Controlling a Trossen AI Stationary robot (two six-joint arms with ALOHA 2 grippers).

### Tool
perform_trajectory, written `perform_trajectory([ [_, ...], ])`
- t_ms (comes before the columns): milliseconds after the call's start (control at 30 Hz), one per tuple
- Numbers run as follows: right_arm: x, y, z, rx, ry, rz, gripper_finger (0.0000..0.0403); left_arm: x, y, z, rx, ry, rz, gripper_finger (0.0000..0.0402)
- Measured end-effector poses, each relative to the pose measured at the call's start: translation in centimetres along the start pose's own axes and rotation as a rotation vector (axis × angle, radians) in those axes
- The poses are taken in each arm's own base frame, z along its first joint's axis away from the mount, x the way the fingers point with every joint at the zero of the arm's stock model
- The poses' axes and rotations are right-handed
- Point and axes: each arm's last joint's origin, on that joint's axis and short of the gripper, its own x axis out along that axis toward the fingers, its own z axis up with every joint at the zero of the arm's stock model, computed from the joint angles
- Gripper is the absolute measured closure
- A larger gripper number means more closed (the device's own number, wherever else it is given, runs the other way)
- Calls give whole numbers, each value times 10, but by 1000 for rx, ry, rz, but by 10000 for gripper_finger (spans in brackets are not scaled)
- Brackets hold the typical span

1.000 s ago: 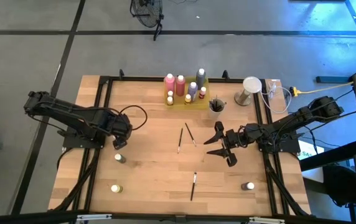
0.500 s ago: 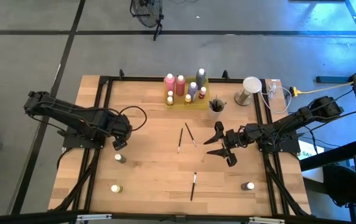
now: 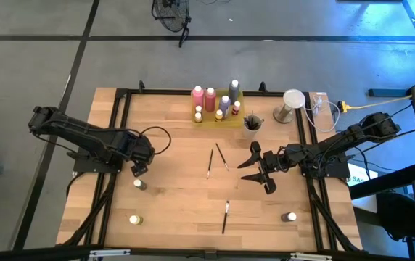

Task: Pick & Place Paint Supplies
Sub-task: Put the small light blue paint bottle into the yellow bin

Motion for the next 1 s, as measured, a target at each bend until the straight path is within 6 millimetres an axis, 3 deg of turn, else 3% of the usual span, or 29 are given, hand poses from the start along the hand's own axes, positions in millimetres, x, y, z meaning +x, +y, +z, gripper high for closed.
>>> perform_trajectory([
  [233, 0, 0, 0, 0, 1, 0, 210, 0, -1, 0, -81, 19, -21, 55],
  [800, 0, 0, 0, 0, 1, 0, 210, 4, 1, 0, 222, 8, 7, 55],
  [1000, 0, 0, 0, 0, 1, 0, 210, 21, 4, -6, 327, 37, 46, 55],
])
